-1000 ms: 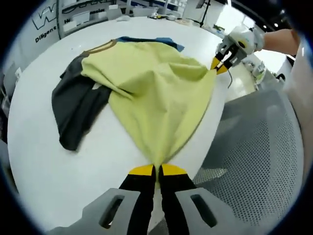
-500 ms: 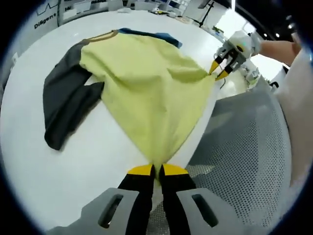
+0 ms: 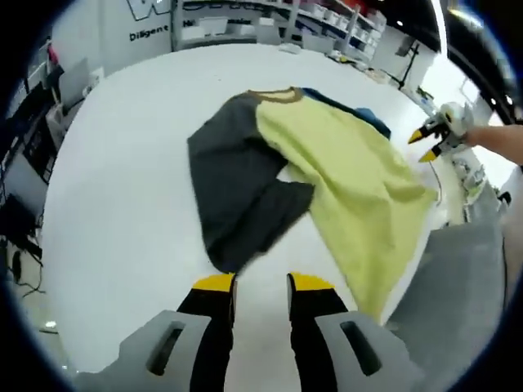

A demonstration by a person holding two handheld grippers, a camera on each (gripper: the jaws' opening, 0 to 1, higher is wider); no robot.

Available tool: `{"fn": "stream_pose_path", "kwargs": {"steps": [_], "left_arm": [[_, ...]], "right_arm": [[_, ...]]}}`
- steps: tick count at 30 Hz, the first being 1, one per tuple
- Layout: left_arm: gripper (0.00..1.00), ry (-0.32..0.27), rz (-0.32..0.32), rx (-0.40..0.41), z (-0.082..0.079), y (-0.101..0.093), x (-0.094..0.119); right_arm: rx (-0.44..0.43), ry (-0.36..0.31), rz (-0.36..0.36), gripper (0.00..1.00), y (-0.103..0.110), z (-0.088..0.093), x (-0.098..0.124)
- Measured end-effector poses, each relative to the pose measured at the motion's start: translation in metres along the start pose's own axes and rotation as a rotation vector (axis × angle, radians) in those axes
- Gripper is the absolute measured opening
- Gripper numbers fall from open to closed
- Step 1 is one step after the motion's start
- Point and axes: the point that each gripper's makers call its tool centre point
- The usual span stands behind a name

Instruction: Fold the garment on the visible template until the final outline fits inside the template.

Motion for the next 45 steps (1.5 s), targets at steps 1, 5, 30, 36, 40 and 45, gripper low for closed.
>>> {"fn": "stream_pose_path", "kwargs": {"steps": [1, 5, 30, 36, 40, 45], "left_arm": [[0.25, -0.014, -0.023, 0.038, -0.003, 0.006, -0.002], [0.3, 0.0, -0.031, 0.149, -0.002, 0.012, -0.013], [0.07, -0.021, -0.113, 0.177, -0.006, 0.05, -0.012], [0.07, -0.017, -0.145, 0.156, -0.004, 0.068, -0.003], [0.07, -0.003, -0.174, 0.121, -0.003, 0.081, 0.0], [0.07, 0.025, -0.212, 0.032, -0.004, 0.095, 0.005]], "right_arm": [[-0.031, -0.01, 0.025, 0.32, -0.009, -0.001, -0.003], [-0.169, -0.044, 0.09, 0.41, -0.035, -0.002, -0.01], [-0.329, -0.045, 0.061, 0.0, -0.078, 0.026, -0.027], [-0.386, -0.017, 0.105, 0.0, -0.092, 0.048, -0.016], [-0.389, -0.007, 0.126, 0.0, -0.098, 0.06, -0.013], [-0.422, 0.011, 0.146, 0.0, -0.114, 0.077, -0.012]]}}
Point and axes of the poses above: the point that each gripper's makers call its tool centre point, and the gripper's own axes: x roughly backward along the fingers, y roughly to its left, z roughly out of its underside, and after that the axes turned 4 degrees about x, right-handed
